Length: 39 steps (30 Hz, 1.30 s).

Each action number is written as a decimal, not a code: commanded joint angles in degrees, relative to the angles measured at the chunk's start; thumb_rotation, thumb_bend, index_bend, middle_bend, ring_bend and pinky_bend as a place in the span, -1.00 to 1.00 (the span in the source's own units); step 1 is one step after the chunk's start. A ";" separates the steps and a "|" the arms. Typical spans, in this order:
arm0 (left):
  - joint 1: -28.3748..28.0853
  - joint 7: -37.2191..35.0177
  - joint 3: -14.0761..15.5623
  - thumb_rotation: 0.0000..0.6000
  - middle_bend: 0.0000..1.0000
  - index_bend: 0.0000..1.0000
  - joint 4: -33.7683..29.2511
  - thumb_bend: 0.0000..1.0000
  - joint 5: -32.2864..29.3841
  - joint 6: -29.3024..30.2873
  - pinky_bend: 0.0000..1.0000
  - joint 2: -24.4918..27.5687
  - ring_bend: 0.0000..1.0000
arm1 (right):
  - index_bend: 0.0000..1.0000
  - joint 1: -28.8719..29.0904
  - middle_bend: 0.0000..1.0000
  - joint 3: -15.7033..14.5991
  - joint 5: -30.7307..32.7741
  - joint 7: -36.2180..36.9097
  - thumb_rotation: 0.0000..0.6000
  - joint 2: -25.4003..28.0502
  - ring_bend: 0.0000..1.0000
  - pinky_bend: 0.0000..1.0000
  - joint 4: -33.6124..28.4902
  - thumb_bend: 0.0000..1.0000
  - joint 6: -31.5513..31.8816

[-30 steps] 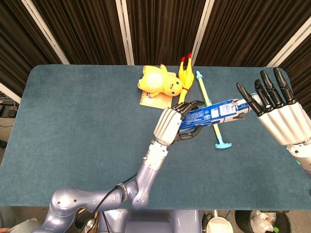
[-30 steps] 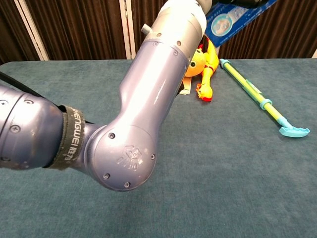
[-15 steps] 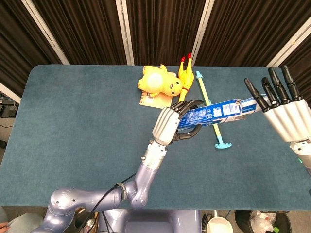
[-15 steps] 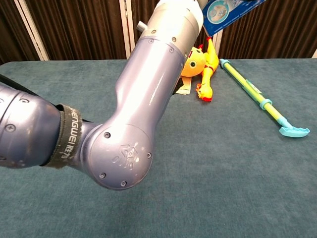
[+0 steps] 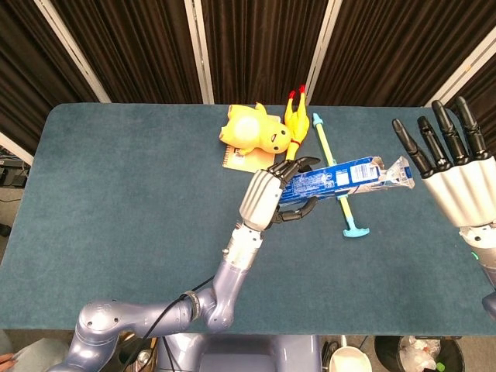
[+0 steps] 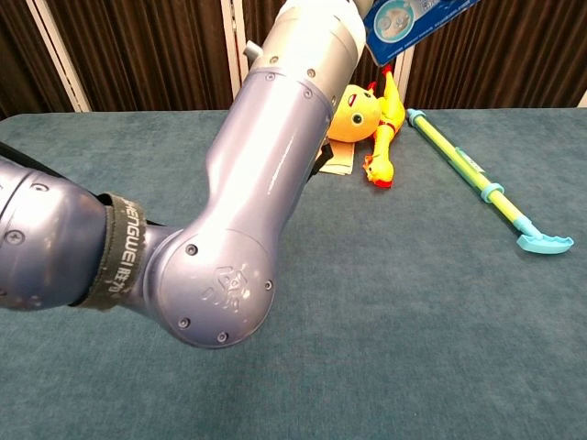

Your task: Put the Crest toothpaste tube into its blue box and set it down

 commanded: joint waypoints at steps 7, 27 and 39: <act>0.50 -0.45 0.40 1.00 -0.17 -0.54 -0.17 -0.17 0.13 0.46 -0.03 -0.14 -0.24 | -1.00 0.34 -0.21 -0.15 -1.14 -1.16 1.00 0.35 -0.64 -0.65 -2.00 -0.49 -0.54; 12.36 -11.43 5.04 1.00 -0.19 -0.55 -8.62 -0.15 2.86 9.67 -0.03 4.56 -0.25 | -1.00 -2.37 -0.21 0.55 5.15 -0.20 1.00 -0.31 -0.64 -0.65 1.75 -0.49 -1.45; 20.62 -20.01 9.64 1.00 -0.20 -0.54 -15.33 -0.14 9.03 17.32 -0.03 10.36 -0.26 | -1.00 -2.55 -0.21 -0.52 5.17 -0.98 1.00 -2.25 -0.64 -0.65 2.44 -0.49 -2.17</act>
